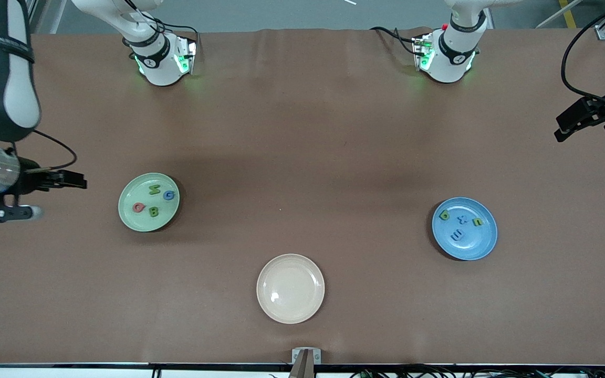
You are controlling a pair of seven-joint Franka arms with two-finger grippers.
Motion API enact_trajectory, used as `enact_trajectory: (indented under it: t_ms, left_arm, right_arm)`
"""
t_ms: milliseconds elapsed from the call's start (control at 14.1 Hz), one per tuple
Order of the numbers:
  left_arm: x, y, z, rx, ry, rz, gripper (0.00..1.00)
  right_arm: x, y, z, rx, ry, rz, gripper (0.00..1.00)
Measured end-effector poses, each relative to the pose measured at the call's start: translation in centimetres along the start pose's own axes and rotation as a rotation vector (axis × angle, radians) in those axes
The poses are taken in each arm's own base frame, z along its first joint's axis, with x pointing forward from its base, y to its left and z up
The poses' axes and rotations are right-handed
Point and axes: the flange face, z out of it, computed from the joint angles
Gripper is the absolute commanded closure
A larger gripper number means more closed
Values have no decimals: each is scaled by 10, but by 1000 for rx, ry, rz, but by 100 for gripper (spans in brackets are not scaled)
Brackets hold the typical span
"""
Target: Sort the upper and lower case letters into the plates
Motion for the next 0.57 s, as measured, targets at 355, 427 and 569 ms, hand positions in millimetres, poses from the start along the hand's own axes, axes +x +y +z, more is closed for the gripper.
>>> enact_trajectory:
  t_ms: [355, 427, 569]
  left_arm:
    - [2, -16, -2, 2, 4, 9, 0]
    - [2, -18, -2, 2, 4, 11, 0]
    - [2, -18, -2, 2, 4, 11, 0]
  right_arm:
    - [8, 11, -30, -12, 45, 18, 0]
    - [10, 16, -30, -12, 48, 25, 0]
    - [10, 21, -32, -10, 45, 35, 0]
